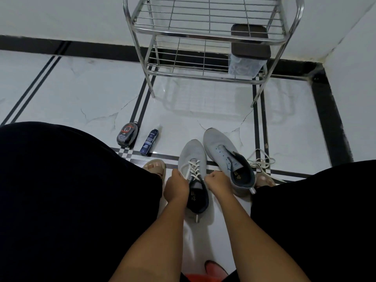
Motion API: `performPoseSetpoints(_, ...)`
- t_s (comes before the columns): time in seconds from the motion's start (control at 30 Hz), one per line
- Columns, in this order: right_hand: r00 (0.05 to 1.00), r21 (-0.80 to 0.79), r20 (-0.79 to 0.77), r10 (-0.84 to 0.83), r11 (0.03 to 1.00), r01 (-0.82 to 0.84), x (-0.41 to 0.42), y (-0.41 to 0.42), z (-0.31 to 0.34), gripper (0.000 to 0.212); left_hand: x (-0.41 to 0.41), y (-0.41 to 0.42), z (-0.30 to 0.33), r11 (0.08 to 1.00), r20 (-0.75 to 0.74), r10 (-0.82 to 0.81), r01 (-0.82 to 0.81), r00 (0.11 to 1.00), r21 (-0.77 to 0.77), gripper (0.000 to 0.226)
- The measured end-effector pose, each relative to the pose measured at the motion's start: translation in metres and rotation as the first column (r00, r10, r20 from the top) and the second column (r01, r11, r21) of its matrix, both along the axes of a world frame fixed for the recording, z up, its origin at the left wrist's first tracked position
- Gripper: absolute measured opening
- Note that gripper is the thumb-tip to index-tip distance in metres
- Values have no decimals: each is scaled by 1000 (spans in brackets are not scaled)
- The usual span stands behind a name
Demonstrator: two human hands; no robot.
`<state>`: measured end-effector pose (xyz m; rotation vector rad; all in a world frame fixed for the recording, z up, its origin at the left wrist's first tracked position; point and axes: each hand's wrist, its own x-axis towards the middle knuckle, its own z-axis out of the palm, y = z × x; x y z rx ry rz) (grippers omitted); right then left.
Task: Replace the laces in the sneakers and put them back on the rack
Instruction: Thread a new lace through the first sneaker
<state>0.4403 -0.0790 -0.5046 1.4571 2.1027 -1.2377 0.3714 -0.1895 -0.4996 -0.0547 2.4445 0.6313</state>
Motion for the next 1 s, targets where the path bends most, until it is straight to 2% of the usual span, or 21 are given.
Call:
performPoseSetpoints(0.07, 999, -49, 13, 49, 998, -48, 3, -6, 4, 26, -1, -2, -8, 999, 90, -22, 24, 996, -29, 29)
performPoseSetpoints(0.13, 995, -79, 26, 95, 993, -92, 5, -9, 3, 25, -3, -3, -12, 999, 179, 27, -31, 984, 18, 33)
performPoseSetpoints(0.23, 987, 0, 42, 157, 988, -157, 8, -10, -4, 23, -5, 0, -13, 996, 231, 66, -77, 971, 41, 36)
performPoseSetpoints(0.33, 984, 81, 77, 163, 982, -170, 7, -13, -10, 28, -6, 4, -14, 998, 200, 13, -25, 980, 55, 34)
performPoseSetpoints(0.5, 979, 101, 97, 177, 977, -186, 6, -15, -13, 25, -10, 4, -22, 999, 157, 23, -30, 987, 41, 28)
performPoseSetpoints(1.0, 979, 88, 90, 184, 977, -192, 7, -13, -13, 22, -14, -2, -47, 979, 232, 160, -185, 959, 88, 37)
